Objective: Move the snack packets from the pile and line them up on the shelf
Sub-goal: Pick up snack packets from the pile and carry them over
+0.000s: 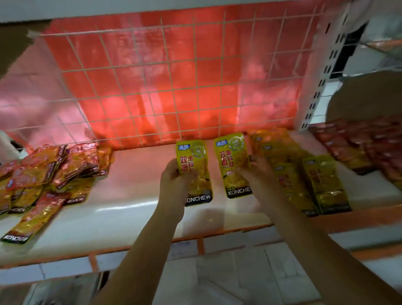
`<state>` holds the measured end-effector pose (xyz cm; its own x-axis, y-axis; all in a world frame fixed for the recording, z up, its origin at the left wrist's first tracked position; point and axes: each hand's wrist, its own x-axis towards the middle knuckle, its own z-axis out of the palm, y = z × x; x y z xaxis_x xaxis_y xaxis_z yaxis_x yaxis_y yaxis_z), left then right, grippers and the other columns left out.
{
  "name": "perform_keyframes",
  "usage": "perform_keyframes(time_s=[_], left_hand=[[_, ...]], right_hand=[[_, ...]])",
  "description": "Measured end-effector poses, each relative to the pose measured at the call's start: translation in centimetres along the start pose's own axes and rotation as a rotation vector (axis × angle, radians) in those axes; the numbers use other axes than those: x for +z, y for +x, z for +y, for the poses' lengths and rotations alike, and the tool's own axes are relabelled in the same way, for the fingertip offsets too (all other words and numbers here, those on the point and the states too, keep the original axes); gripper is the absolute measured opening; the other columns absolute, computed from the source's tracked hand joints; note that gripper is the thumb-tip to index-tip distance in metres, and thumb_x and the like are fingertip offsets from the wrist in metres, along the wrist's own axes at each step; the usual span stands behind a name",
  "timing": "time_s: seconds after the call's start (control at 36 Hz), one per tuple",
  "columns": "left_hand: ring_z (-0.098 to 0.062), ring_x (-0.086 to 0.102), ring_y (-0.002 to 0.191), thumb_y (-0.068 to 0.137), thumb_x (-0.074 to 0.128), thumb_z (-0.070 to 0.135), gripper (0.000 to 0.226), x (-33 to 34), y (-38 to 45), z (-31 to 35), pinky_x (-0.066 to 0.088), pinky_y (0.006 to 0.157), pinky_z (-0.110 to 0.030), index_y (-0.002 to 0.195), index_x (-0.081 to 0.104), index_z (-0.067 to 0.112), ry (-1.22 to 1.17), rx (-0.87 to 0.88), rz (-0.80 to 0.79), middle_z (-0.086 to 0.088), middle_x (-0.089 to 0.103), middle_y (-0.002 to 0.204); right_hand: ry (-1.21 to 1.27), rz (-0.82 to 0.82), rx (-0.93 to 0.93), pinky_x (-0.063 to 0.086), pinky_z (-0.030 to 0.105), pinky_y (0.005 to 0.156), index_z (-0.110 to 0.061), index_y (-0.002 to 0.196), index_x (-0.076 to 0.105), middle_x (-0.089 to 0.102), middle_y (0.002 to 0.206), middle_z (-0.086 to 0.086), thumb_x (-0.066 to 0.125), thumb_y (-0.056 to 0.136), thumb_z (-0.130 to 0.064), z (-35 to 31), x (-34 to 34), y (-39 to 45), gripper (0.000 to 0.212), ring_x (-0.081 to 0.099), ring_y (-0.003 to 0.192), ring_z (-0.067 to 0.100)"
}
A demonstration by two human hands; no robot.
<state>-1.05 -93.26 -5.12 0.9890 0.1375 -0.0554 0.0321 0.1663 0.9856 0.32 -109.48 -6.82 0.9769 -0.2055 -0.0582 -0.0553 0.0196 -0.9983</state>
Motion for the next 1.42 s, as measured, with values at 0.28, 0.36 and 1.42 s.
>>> perform_keyframes(time_s=[0.28,0.36,1.42], left_hand=[[-0.014,0.063,0.059,0.076,0.049,-0.015,0.037,9.6,2.4,-2.5,0.05,0.047,-0.021,0.104,0.053,0.008,0.061,0.013,0.04,-0.009,0.06,0.083],[-0.021,0.061,0.08,0.085,0.042,-0.013,0.052,10.8,4.7,-4.3,0.056,0.062,-0.025,0.126,0.042,0.019,0.263,-0.01,0.102,-0.002,0.056,0.088],[-0.013,0.064,0.071,0.087,0.058,-0.001,0.024,15.4,5.0,-2.9,0.056,0.066,-0.028,0.111,0.063,-0.002,0.08,0.178,-0.167,-0.007,0.068,0.079]], right_hand=[[-0.101,0.052,-0.119,0.05,0.028,0.071,-0.026,0.088,0.054,0.064,0.084,0.0,0.059,0.084,-0.008,-1.6,-10.0,2.4,0.019,0.063,0.079,0.019],[-0.08,0.05,-0.123,0.048,0.015,0.054,-0.017,0.098,0.055,0.063,0.079,-0.002,0.057,0.085,-0.001,-2.2,-11.5,3.1,0.021,0.061,0.066,0.01],[-0.292,-0.129,-0.121,0.047,0.045,0.086,-0.017,0.096,0.054,0.064,0.097,0.012,0.051,0.087,-0.001,-2.9,-11.6,6.6,0.019,0.06,0.091,0.03]])
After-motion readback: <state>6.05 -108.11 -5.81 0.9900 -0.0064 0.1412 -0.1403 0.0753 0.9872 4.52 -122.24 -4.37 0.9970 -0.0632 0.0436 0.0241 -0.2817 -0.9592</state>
